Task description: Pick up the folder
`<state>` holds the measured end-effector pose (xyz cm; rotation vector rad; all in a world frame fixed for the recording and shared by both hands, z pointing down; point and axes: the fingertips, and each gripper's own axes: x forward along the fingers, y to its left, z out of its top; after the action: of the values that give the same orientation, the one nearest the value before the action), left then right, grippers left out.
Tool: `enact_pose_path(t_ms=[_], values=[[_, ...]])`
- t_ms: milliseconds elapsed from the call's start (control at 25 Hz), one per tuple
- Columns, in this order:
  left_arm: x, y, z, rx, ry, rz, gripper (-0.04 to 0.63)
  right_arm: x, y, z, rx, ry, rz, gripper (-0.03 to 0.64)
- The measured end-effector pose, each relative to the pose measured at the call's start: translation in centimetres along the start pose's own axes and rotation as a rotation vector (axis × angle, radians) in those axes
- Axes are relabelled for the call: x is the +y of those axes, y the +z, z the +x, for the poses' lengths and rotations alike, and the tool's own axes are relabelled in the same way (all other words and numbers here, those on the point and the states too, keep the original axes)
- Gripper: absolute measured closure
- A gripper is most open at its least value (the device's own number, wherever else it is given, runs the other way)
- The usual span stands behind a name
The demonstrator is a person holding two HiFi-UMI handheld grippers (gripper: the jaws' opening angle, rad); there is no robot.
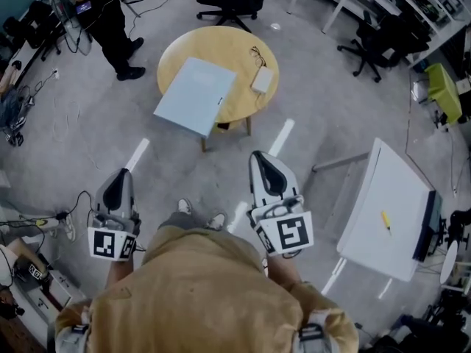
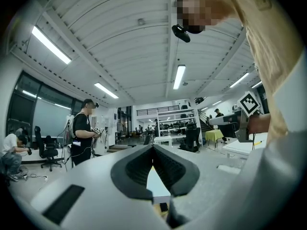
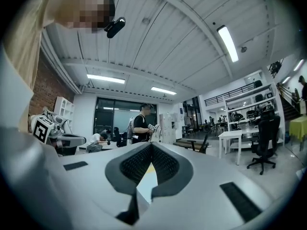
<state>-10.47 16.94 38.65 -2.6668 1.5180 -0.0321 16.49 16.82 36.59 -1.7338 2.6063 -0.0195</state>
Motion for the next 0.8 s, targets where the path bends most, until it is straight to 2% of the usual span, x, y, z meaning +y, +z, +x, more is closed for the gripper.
enact_pose_path(t_ms=[280, 600, 800], values=[[0.9, -1.5, 1.6, 0.011, 0.002, -0.038, 0.592, -0.5, -0.5, 1.8, 0.022, 0.010, -0.010, 0.617], [1.7, -2.7, 6.6, -0.020, -0.082, -0.116, 0.592, -2.6, 0.2, 3.0, 0.045, -0.065, -0.046, 0.617], [3.6, -3.2, 9.7, -0.012, -0.113, -0.156, 0.592, -3.1, 1.0, 6.8, 0.048, -0.073, -0.058, 0.617]])
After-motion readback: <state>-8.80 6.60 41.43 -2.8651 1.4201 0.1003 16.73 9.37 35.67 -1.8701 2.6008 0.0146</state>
